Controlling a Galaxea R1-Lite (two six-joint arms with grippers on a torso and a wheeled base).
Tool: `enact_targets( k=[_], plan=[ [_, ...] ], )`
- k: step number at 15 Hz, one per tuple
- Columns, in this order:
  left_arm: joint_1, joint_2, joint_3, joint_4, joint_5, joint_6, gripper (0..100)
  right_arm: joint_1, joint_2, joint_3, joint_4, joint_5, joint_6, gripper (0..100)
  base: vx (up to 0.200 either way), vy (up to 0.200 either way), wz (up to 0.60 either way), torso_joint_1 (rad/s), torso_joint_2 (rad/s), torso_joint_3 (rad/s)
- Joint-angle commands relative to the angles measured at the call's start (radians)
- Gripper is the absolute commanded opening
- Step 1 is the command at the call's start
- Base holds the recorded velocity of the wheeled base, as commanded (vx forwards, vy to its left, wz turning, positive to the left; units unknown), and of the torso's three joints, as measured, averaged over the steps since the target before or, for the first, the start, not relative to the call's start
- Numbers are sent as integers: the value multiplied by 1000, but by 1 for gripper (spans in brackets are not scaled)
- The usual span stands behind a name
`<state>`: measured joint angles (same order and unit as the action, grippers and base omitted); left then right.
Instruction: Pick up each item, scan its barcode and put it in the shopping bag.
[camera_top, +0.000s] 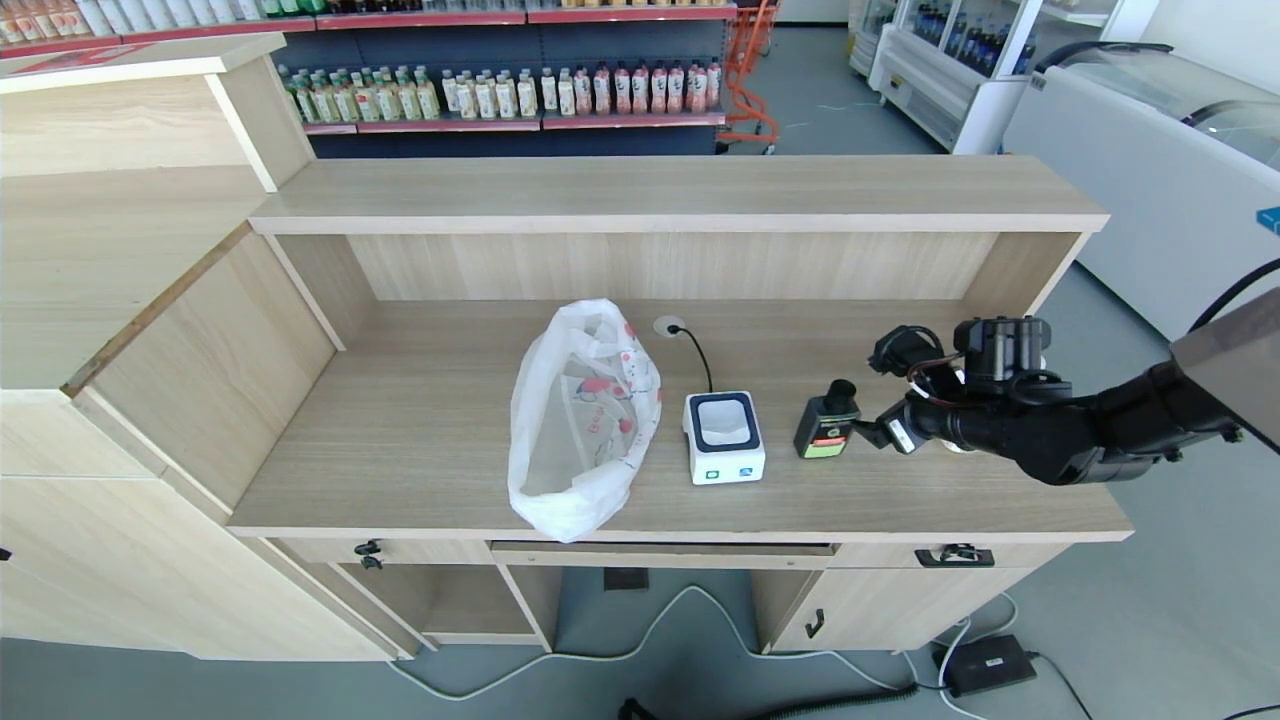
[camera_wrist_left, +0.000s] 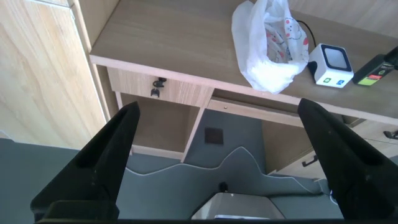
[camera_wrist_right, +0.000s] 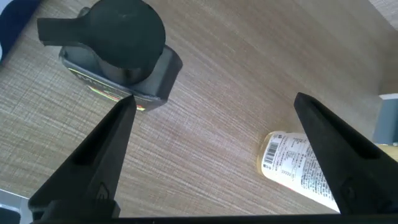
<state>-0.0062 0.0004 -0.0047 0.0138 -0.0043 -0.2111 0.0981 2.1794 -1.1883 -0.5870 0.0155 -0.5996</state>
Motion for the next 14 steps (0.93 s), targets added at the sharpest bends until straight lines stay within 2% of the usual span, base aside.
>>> enact_targets(
  k=[1, 10, 14],
  plan=[
    [0, 0, 0, 0, 0, -1, 100, 14, 37, -36, 0, 1, 0, 100, 0, 0, 0, 0, 0, 0],
    [0, 0, 0, 0, 0, -1, 100, 69, 82, -57, -8, 12, 40, 100, 0, 0, 0, 0, 0, 0],
    [0, 0, 0, 0, 0, -1, 100, 77, 125, -86, -53, 20, 75, 100, 0, 0, 0, 0, 0, 0]
  ],
)
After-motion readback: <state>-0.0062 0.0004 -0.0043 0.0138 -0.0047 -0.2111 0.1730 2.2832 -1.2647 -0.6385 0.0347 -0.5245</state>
